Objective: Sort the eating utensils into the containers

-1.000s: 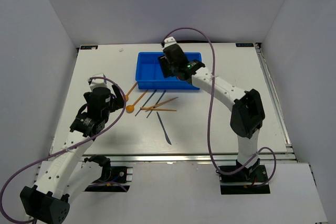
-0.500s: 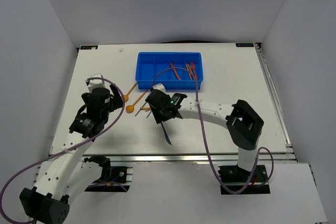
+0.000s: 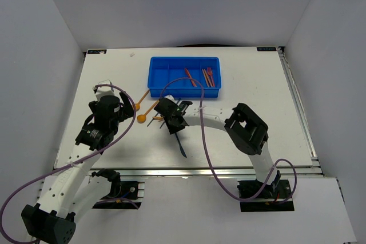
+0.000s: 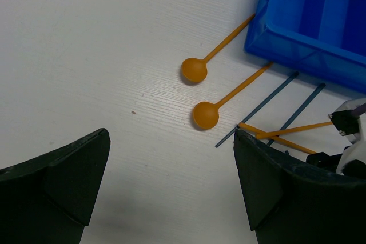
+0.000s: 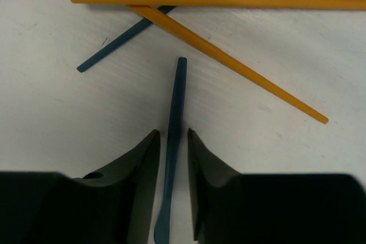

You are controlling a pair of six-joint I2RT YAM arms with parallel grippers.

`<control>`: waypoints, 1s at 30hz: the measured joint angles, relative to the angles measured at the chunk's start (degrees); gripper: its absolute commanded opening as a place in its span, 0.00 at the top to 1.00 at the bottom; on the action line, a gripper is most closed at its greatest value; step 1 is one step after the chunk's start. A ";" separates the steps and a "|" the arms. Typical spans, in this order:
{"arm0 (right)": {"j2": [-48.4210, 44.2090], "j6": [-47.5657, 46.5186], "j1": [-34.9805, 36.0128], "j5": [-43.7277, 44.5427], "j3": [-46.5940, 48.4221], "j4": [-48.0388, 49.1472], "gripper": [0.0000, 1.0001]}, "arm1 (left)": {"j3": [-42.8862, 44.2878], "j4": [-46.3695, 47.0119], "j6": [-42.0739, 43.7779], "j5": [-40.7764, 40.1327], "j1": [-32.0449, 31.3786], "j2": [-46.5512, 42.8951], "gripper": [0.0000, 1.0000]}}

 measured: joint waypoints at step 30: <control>-16.85 -4.52 -3.85 -7.54 -1.68 2.34 1.00 | 0.00 0.00 0.00 0.00 -0.09 -0.33 0.02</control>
